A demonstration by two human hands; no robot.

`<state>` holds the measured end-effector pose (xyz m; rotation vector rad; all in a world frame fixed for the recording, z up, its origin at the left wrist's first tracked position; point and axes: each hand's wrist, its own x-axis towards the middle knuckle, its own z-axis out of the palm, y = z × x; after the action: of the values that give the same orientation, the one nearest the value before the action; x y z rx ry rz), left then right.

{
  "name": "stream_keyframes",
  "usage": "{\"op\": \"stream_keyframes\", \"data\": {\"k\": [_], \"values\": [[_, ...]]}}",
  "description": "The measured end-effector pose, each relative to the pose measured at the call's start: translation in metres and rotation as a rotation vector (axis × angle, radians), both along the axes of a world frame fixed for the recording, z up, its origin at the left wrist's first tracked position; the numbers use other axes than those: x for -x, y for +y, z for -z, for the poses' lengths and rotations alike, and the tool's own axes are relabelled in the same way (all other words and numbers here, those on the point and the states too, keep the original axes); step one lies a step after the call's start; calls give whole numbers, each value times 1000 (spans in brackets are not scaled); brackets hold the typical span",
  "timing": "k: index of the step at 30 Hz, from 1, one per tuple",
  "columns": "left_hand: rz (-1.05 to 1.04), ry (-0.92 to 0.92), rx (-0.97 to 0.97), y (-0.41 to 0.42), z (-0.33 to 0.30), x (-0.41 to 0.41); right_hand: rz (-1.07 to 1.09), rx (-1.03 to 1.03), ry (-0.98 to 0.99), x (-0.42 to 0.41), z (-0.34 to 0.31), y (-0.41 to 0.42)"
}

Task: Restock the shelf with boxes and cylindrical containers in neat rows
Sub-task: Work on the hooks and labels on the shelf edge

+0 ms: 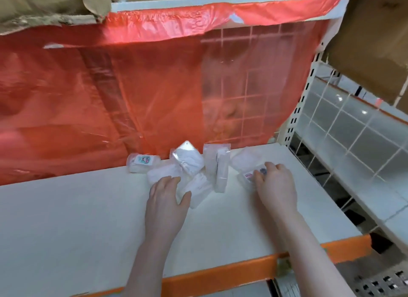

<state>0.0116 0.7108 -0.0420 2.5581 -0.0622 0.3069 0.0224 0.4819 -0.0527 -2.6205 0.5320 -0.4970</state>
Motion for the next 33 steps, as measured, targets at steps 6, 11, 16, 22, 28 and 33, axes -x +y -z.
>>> {"op": "stream_keyframes", "data": {"k": [6,11,16,22,28,33], "values": [[-27,-6,-14,-4,4,5,15,123,185,-8,6,4],[6,-5,-25,-5,6,4,-160,-87,137,2,12,-5],[53,-2,-42,-8,9,1,-401,-256,151,16,12,-20],[106,50,-94,-9,14,-4,-258,-247,74,27,9,-10],[142,61,-167,-4,18,-5,-26,-142,74,26,5,14],[161,39,-144,3,17,2,-5,-108,117,35,1,15]]}}
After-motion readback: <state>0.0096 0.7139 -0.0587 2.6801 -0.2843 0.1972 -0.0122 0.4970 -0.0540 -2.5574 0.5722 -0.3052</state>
